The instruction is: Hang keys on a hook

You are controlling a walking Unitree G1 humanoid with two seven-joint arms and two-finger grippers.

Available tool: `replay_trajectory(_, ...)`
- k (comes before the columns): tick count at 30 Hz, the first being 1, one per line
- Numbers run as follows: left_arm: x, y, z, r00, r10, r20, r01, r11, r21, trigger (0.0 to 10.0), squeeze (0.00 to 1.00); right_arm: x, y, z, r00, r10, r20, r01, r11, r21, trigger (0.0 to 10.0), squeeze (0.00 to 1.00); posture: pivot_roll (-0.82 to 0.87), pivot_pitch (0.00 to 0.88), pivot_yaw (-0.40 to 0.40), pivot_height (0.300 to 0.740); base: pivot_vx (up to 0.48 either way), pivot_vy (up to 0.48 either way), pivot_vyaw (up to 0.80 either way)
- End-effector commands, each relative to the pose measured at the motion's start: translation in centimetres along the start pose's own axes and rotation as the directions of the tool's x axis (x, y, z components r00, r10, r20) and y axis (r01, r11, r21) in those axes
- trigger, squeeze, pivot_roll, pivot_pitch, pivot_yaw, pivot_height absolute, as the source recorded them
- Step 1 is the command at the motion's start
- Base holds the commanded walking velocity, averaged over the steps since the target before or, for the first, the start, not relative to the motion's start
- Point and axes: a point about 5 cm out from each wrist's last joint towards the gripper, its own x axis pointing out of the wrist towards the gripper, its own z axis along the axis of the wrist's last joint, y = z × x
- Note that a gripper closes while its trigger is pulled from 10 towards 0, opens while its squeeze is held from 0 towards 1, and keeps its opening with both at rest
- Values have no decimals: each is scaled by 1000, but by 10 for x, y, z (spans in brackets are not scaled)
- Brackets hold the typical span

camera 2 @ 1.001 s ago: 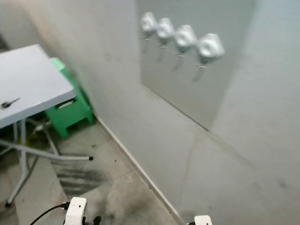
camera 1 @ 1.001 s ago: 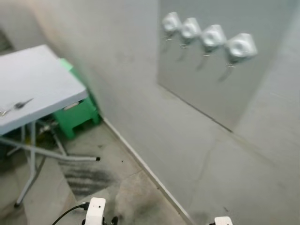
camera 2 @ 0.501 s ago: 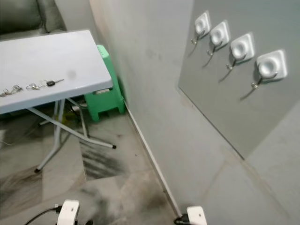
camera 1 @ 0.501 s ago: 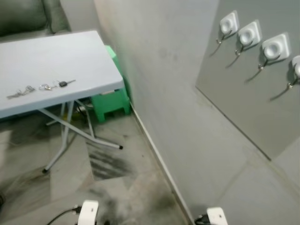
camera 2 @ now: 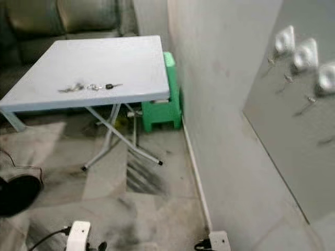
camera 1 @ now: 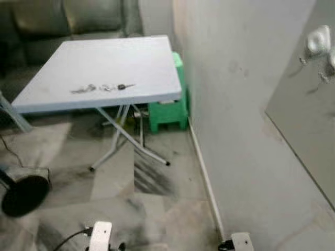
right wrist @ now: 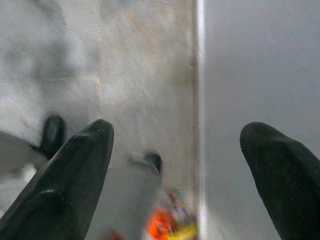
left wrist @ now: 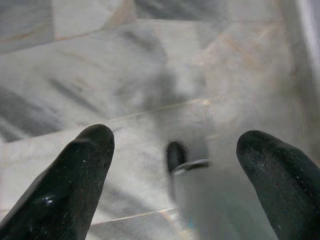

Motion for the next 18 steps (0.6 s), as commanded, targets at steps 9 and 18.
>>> replay_trajectory(9,-3,11,-3,1000,27,-15,-27,1000,-8,10000,0,1,5,4,1000,15,11,-15,1000,26,10000,0,-74,0,26,740,0,454,0)
replay_trajectory(18,-3,11,-3,999,29,-16,-29,1000,-13,10000,0,2,5,4,1000,15,12,-16,999,33,10000,0,-74,0,24,740,0,475,0)
